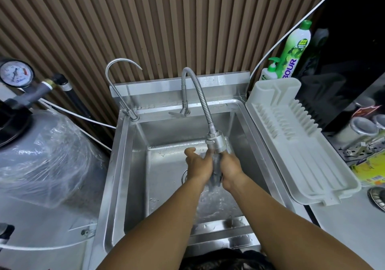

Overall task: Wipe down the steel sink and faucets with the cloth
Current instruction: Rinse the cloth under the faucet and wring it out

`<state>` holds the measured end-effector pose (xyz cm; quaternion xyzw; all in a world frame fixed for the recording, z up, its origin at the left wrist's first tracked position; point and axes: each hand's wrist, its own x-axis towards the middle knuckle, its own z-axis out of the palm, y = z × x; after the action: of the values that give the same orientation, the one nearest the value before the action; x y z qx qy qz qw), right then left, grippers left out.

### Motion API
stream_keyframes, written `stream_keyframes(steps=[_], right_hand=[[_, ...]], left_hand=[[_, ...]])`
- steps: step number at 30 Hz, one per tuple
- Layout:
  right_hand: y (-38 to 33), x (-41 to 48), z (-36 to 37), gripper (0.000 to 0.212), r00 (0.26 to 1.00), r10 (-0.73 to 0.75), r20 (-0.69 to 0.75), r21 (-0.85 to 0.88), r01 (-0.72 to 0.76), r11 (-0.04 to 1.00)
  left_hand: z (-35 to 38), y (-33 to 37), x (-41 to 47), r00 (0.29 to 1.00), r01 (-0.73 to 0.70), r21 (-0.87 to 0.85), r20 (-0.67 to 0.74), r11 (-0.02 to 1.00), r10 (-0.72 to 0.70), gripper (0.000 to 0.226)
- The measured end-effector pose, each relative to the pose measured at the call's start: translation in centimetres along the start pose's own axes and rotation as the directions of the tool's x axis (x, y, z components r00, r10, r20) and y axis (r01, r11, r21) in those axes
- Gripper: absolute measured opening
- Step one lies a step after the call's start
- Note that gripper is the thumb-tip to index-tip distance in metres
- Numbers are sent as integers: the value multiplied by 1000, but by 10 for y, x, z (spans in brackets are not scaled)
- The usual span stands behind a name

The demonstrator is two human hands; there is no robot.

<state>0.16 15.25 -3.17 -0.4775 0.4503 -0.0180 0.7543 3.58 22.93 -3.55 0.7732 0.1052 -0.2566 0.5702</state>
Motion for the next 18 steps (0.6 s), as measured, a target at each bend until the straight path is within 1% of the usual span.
stream_keyframes(steps=[1, 2, 3, 4, 5, 6, 7, 9, 11, 13, 14, 15, 16, 17, 18], right_hand=[[-1, -3, -3, 31, 1000, 7, 16, -2, -7, 1000], [0, -5, -4, 35, 999, 10, 36, 15, -10, 1000], [0, -7, -4, 40, 998, 16, 54, 46, -18, 999], [0, -8, -4, 45, 997, 33, 65, 69, -37, 997], [-1, -12, -5, 49, 994, 59, 87, 88, -67, 994], [-3, -14, -7, 54, 989, 82, 124, 86, -93, 992], [-5, -16, -11, 56, 980, 102, 170, 77, -117, 990], [-6, -18, -22, 57, 970, 112, 218, -18, -111, 994], [-3, -17, -29, 49, 984, 23, 175, -115, -3, 993], [3, -12, -35, 34, 993, -113, 47, -227, 120, 966], [4, -8, -38, 30, 985, -169, -35, -294, 151, 944], [5, -7, -40, 34, 980, -185, -78, -346, 148, 927], [5, -8, -42, 44, 988, -143, -59, -357, 112, 927], [4, -10, -41, 49, 999, -34, 3, -318, 33, 947], [3, -12, -40, 48, 992, 85, 95, -283, -55, 958]], left_hand=[[0, -2, -2, 998, -55, 85, -3, 995, 55, 50], [1, -3, -6, 996, -87, 127, 23, 988, 85, 50], [2, -5, -9, 995, -86, 126, 66, 988, 78, 55], [2, -5, -12, 994, -55, 105, 103, 993, 44, 61], [1, -8, -11, 993, -24, 90, 113, 996, 13, 64], [-1, -12, -7, 995, 3, 81, 104, 997, -11, 62], [-4, -14, -2, 996, 14, 83, 89, 996, -21, 56], [-12, -10, 1, 994, 4, 46, 111, 999, -9, 40], [-17, -6, 1, 990, 23, -31, 143, 999, -18, 29], [-20, -5, 0, 985, 82, -114, 163, 990, -62, 28], [-19, -5, -1, 978, 124, -175, 186, 977, -91, 28], [-18, -4, -3, 969, 178, -256, 213, 950, -124, 28], [-18, -3, -5, 959, 235, -344, 234, 909, -159, 29], [-17, -3, -4, 949, 279, -413, 254, 867, -184, 33], [-18, -3, -5, 940, 304, -451, 287, 839, -187, 39]])
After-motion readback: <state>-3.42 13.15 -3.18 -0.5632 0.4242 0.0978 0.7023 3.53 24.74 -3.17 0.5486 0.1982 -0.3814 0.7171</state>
